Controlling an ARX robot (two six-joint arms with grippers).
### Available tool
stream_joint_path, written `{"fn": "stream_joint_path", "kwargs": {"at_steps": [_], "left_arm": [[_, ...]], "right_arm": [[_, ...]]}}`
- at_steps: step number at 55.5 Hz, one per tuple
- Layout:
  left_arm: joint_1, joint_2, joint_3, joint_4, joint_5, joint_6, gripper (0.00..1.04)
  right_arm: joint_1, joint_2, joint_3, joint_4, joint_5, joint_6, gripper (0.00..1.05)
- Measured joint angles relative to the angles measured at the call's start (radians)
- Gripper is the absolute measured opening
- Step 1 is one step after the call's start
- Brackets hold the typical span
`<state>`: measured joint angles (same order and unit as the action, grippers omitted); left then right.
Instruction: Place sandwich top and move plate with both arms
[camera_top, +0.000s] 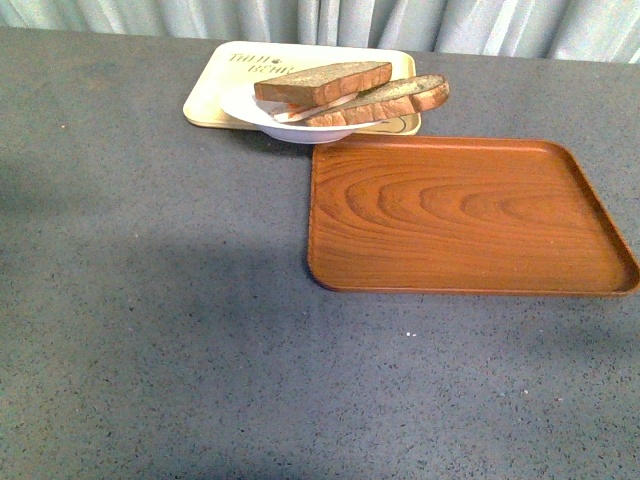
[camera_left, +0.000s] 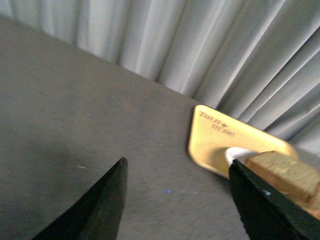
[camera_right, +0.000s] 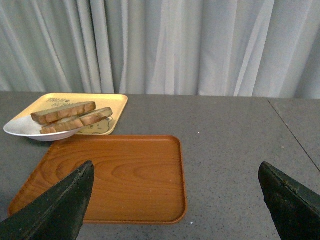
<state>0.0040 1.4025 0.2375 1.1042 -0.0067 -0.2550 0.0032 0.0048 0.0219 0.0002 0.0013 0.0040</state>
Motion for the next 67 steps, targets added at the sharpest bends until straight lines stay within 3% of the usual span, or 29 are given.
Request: {"fn": "stream_joint_path", "kwargs": {"at_steps": [5, 13, 67], "left_arm": [[-0.004, -0.370, -0.183, -0.212, 0.007, 0.176, 0.30], [-0.004, -0.613, -0.210, -0.349, 0.006, 0.230, 0.02], [-0.004, -1.170, -0.222, -0.871, 0.006, 0.244, 0.02]], "right_arm": [[0.000, 0.000, 0.000, 0.000, -0.001, 0.000, 0.96], [0.000, 0.000, 0.000, 0.000, -0.001, 0.000, 0.96], [0.000, 0.000, 0.000, 0.000, -0.001, 0.000, 0.96]]}}
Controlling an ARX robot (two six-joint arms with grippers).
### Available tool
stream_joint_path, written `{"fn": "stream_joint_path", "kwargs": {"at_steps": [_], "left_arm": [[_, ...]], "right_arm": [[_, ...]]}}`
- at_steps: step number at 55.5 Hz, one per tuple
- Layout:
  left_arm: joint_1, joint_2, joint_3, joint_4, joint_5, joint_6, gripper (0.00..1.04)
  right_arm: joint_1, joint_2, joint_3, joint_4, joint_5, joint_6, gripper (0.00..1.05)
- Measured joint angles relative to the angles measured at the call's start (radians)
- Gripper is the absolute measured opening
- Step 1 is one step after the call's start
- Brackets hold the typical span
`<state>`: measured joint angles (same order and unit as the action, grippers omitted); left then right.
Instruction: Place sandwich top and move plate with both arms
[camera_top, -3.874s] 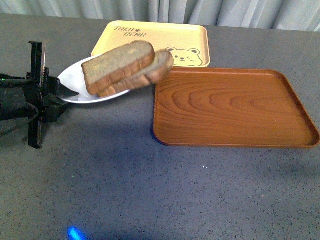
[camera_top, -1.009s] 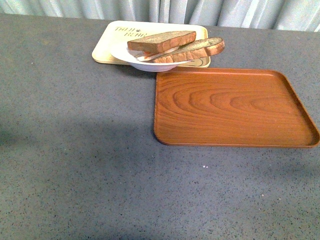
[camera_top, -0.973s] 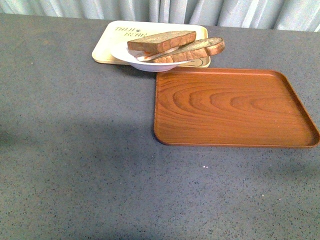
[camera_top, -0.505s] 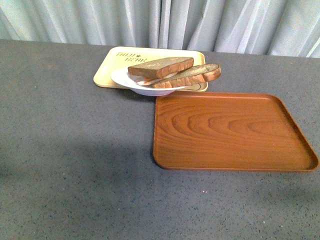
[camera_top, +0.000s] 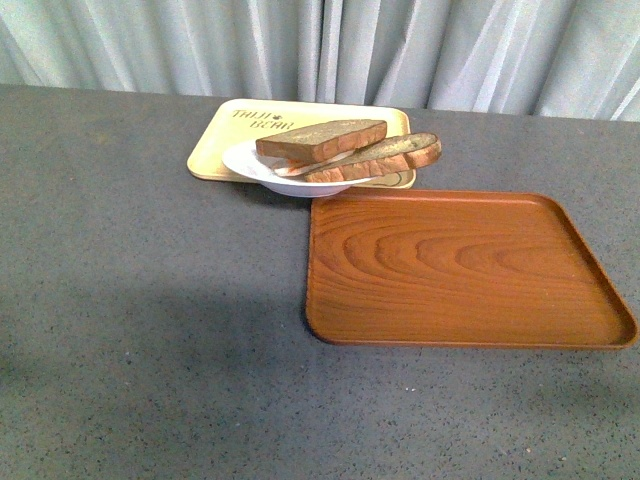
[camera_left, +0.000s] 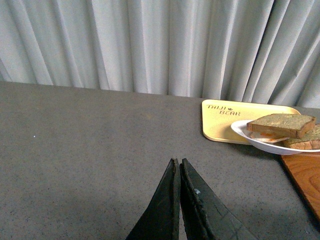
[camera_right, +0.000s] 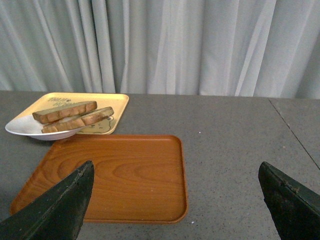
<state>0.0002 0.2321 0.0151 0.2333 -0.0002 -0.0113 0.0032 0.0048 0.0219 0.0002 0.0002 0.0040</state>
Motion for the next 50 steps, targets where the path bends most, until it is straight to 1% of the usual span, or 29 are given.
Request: {"fn": "stream_joint_path", "kwargs": {"at_steps": [14, 17, 19, 32, 35, 37, 38, 41, 42, 50], "left_arm": [[0.000, -0.061, 0.000, -0.061, 0.000, 0.000, 0.02], [0.000, -0.141, 0.000, -0.172, 0.001, 0.000, 0.02], [0.000, -0.187, 0.000, -0.218, 0.000, 0.001, 0.02], [0.000, -0.216, 0.000, -0.233, 0.000, 0.000, 0.02], [0.000, -0.216, 0.000, -0.233, 0.000, 0.001, 0.10], [0.000, -0.216, 0.000, -0.233, 0.000, 0.001, 0.17], [0.000, -0.216, 0.000, -0.233, 0.000, 0.000, 0.19], [0.000, -0.216, 0.000, -0.233, 0.000, 0.001, 0.30], [0.000, -0.216, 0.000, -0.233, 0.000, 0.001, 0.32], [0.000, -0.216, 0.000, -0.233, 0.000, 0.001, 0.60]], "right_arm": [[0.000, 0.000, 0.000, 0.000, 0.000, 0.000, 0.96], [0.000, 0.000, 0.000, 0.000, 0.000, 0.000, 0.96], [0.000, 0.000, 0.000, 0.000, 0.000, 0.000, 0.96], [0.000, 0.000, 0.000, 0.000, 0.000, 0.000, 0.96], [0.000, 0.000, 0.000, 0.000, 0.000, 0.000, 0.96], [0.000, 0.000, 0.000, 0.000, 0.000, 0.000, 0.96], [0.000, 0.000, 0.000, 0.000, 0.000, 0.000, 0.96], [0.000, 0.000, 0.000, 0.000, 0.000, 0.000, 0.96], [0.000, 0.000, 0.000, 0.000, 0.000, 0.000, 0.96], [0.000, 0.000, 0.000, 0.000, 0.000, 0.000, 0.96]]}}
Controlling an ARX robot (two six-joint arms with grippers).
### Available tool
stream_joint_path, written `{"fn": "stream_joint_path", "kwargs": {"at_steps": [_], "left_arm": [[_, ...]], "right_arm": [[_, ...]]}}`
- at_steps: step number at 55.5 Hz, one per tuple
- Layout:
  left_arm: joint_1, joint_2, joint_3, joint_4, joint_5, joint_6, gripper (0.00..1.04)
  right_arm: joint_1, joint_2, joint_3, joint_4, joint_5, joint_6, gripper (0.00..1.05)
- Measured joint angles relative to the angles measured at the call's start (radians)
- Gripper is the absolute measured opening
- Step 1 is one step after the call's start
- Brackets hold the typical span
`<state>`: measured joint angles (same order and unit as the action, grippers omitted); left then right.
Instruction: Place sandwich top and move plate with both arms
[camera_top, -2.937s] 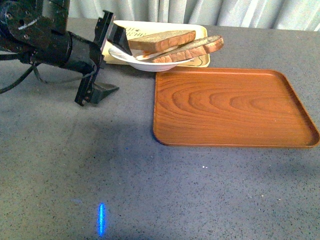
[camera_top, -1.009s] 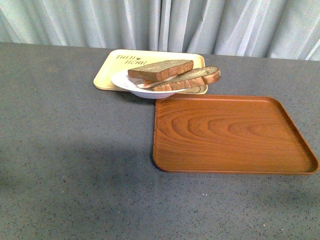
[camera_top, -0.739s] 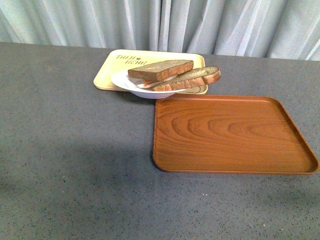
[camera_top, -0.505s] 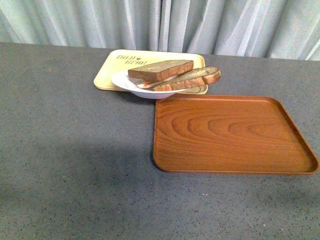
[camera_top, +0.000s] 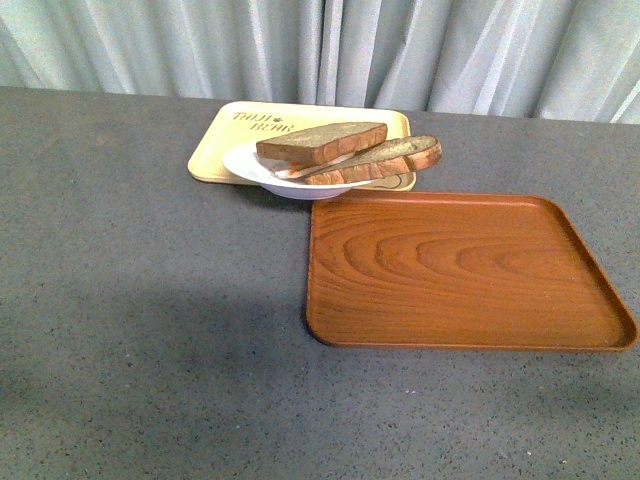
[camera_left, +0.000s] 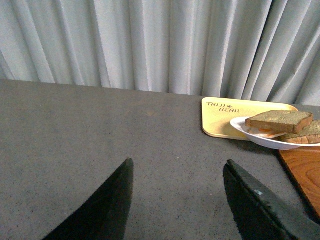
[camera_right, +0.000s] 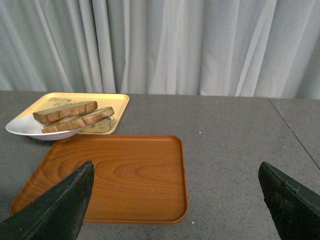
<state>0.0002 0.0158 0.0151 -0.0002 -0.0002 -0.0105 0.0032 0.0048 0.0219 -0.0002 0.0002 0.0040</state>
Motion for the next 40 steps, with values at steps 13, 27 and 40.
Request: {"fn": "stream_joint_path", "kwargs": {"at_steps": [13, 27, 40], "left_arm": [[0.000, 0.000, 0.000, 0.000, 0.000, 0.000, 0.97], [0.000, 0.000, 0.000, 0.000, 0.000, 0.002, 0.96], [0.000, 0.000, 0.000, 0.000, 0.000, 0.002, 0.96]], "right_arm": [[0.000, 0.000, 0.000, 0.000, 0.000, 0.000, 0.96], [0.000, 0.000, 0.000, 0.000, 0.000, 0.000, 0.96], [0.000, 0.000, 0.000, 0.000, 0.000, 0.000, 0.96]]}}
